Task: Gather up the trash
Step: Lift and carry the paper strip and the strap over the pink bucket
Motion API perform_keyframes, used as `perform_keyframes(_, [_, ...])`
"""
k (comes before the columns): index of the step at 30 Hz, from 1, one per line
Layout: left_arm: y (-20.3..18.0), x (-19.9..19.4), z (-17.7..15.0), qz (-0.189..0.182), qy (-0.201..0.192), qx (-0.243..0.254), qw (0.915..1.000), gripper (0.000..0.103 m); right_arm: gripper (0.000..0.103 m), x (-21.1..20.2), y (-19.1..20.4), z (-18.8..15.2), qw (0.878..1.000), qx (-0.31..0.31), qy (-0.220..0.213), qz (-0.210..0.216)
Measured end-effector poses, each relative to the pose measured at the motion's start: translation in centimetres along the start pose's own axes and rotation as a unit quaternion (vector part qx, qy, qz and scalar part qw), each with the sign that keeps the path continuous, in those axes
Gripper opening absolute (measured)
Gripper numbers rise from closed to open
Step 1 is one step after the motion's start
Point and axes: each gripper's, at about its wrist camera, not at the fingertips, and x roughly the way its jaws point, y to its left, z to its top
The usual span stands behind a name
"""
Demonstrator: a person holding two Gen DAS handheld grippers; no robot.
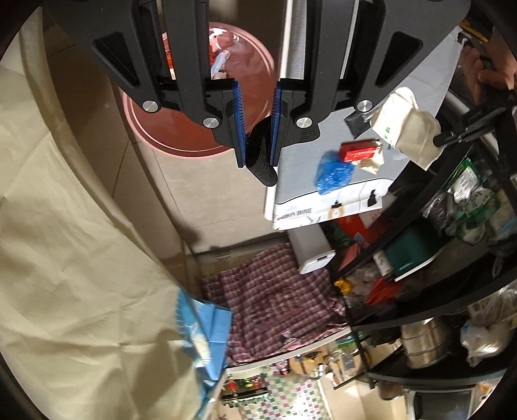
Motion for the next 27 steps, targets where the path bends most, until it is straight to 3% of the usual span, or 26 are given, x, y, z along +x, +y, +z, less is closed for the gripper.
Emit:
perform_keyframes(14, [-9.3, 5.5, 2.2, -0.045, 0.018, 0.025, 0.9985, 0.002, 0.015, 0.8, -4.5, -0.1, 0.999, 0.033, 0.004, -0.036])
perform_keyframes(27, [-16.1, 10.9, 4.5, -0.065, 0.040, 0.056, 0.9955, 0.002, 0.015, 2.5, -5.6, -0.4, 0.997, 0.035, 0.027, -0.065])
